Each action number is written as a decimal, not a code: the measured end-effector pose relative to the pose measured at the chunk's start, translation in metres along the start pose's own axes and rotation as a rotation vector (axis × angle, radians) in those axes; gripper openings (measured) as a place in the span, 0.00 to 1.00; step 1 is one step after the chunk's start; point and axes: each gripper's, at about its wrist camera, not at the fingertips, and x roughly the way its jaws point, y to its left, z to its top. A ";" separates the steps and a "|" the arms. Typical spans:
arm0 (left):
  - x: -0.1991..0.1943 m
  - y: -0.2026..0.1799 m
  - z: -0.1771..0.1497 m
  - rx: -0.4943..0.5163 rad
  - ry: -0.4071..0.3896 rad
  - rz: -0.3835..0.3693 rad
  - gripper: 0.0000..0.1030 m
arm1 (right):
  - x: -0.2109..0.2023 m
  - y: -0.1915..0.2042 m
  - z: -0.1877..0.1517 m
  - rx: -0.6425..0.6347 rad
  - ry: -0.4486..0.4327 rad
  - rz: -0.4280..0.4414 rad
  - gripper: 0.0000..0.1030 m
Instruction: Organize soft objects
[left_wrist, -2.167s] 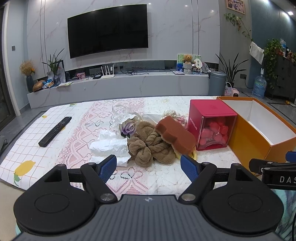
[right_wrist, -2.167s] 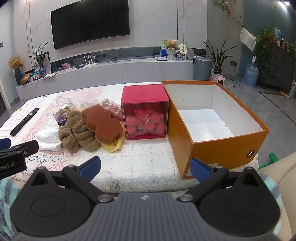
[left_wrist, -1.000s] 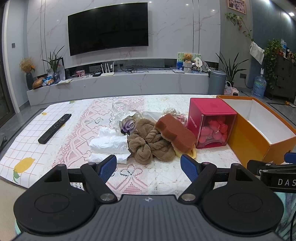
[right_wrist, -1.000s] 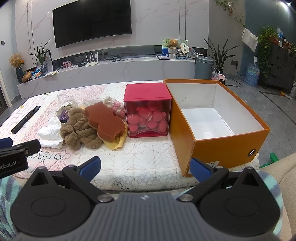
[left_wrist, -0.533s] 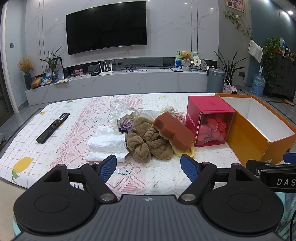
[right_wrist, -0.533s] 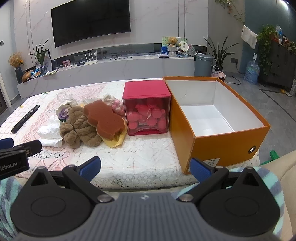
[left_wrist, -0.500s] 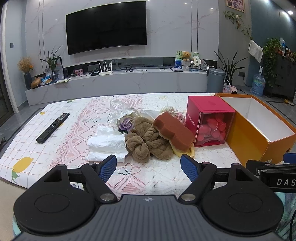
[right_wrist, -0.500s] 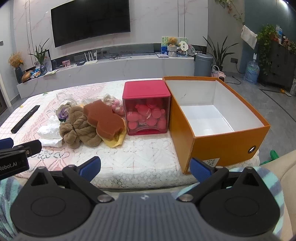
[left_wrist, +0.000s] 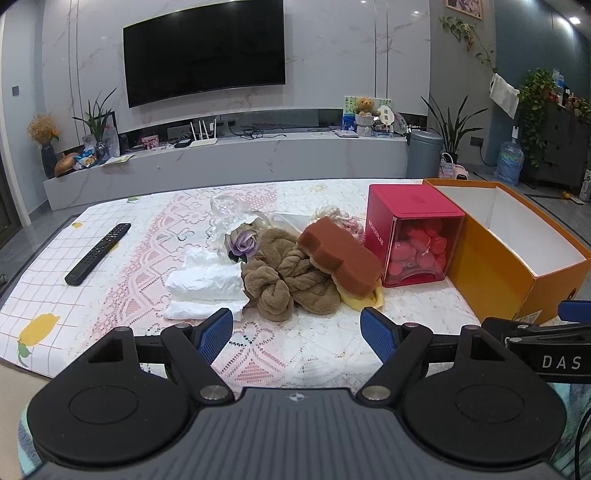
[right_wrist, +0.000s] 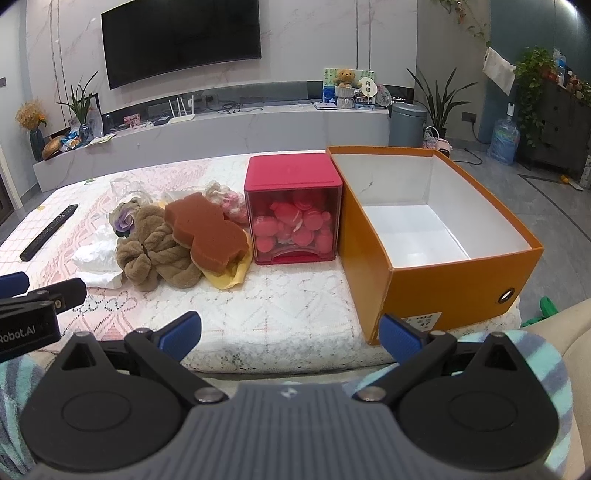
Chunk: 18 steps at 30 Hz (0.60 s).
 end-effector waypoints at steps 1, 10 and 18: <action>0.002 0.000 0.000 0.000 0.004 -0.004 0.90 | 0.001 0.001 0.000 -0.003 0.003 0.000 0.97; 0.027 0.004 -0.002 0.013 0.019 -0.037 0.79 | 0.022 0.008 -0.003 -0.028 -0.039 0.041 0.97; 0.060 0.016 0.006 -0.007 0.080 -0.078 0.61 | 0.059 0.031 0.003 -0.176 -0.020 0.115 0.78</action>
